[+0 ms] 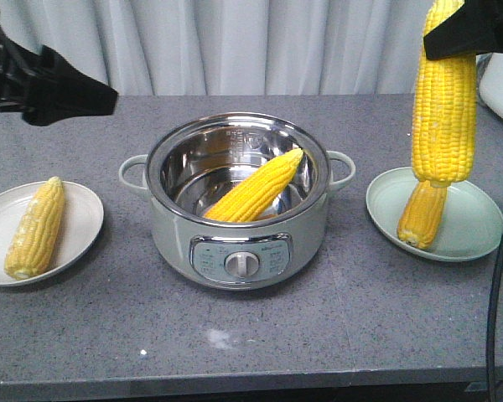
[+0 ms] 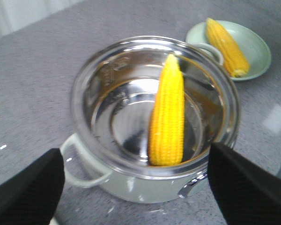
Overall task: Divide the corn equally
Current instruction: 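Reach the left gripper into the pot and grasp the last corn cob, then lift the corn cob out of the pot with the left gripper, then drive the base to the counter with the empty cream and green plates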
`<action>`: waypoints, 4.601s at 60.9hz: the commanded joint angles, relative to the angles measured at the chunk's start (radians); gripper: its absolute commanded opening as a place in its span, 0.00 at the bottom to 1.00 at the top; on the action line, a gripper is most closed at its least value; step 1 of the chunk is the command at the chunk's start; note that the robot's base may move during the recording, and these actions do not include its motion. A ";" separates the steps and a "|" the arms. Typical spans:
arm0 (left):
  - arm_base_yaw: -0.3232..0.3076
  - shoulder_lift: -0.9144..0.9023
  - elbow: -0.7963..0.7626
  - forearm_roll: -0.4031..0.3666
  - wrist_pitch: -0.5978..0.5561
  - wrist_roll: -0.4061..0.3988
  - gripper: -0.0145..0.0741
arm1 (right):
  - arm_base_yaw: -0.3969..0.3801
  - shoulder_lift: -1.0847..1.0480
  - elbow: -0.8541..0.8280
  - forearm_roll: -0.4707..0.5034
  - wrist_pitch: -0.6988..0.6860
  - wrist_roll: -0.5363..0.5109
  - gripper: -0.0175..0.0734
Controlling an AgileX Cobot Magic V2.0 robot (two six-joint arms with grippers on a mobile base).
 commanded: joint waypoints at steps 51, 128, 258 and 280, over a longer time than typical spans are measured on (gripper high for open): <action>-0.347 0.640 -0.615 0.208 0.110 -0.128 0.83 | -0.004 -0.035 -0.025 0.033 -0.019 -0.008 0.40; -0.311 0.602 -0.806 0.349 0.159 -0.359 0.20 | -0.004 -0.035 -0.025 0.029 -0.014 -0.009 0.40; 0.019 -0.298 0.063 0.594 -0.167 -0.701 0.23 | -0.004 -0.035 -0.025 0.021 0.000 -0.009 0.40; 0.019 -0.298 0.063 0.594 -0.167 -0.701 0.23 | -0.004 -0.035 -0.025 0.021 0.000 -0.009 0.40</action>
